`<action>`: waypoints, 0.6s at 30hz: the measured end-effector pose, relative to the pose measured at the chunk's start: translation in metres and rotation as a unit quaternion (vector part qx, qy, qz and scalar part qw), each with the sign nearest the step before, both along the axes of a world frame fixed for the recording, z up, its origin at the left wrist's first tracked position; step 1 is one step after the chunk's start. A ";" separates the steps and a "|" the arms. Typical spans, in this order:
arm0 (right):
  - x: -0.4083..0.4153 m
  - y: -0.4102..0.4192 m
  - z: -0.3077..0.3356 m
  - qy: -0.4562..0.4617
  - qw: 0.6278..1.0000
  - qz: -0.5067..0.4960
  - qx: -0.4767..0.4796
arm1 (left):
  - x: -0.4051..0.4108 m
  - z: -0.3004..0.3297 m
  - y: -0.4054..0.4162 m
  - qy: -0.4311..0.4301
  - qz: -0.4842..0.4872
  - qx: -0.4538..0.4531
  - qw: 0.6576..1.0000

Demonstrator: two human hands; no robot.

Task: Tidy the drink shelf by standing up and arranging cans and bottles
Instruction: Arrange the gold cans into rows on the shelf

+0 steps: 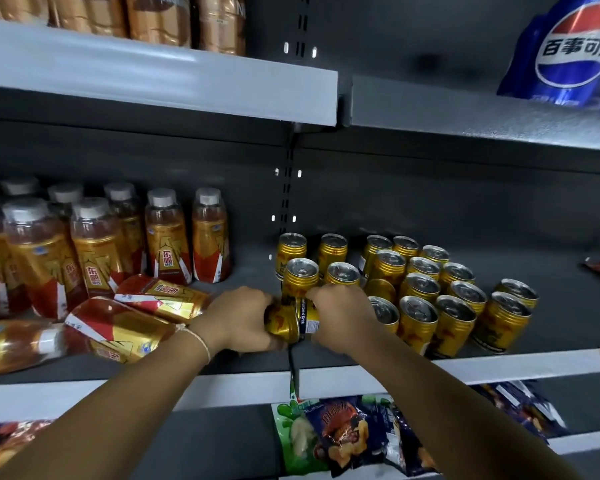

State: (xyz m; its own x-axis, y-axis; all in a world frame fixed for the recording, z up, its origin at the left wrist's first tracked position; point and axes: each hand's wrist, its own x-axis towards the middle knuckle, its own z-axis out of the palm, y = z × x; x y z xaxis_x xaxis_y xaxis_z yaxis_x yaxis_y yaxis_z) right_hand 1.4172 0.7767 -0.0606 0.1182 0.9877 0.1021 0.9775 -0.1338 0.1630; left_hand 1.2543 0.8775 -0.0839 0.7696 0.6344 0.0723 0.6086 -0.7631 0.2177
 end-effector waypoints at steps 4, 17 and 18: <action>0.005 0.011 0.005 -0.030 1.000 -0.005 -0.007 | 0.005 -0.001 -0.004 -0.002 0.033 0.002 0.999; 0.041 0.039 0.013 0.024 0.997 -0.020 -0.064 | 0.049 -0.002 -0.028 -0.029 0.189 -0.011 0.981; 0.043 0.039 0.013 0.036 0.997 -0.022 -0.061 | 0.050 -0.002 -0.028 -0.036 0.199 -0.024 0.979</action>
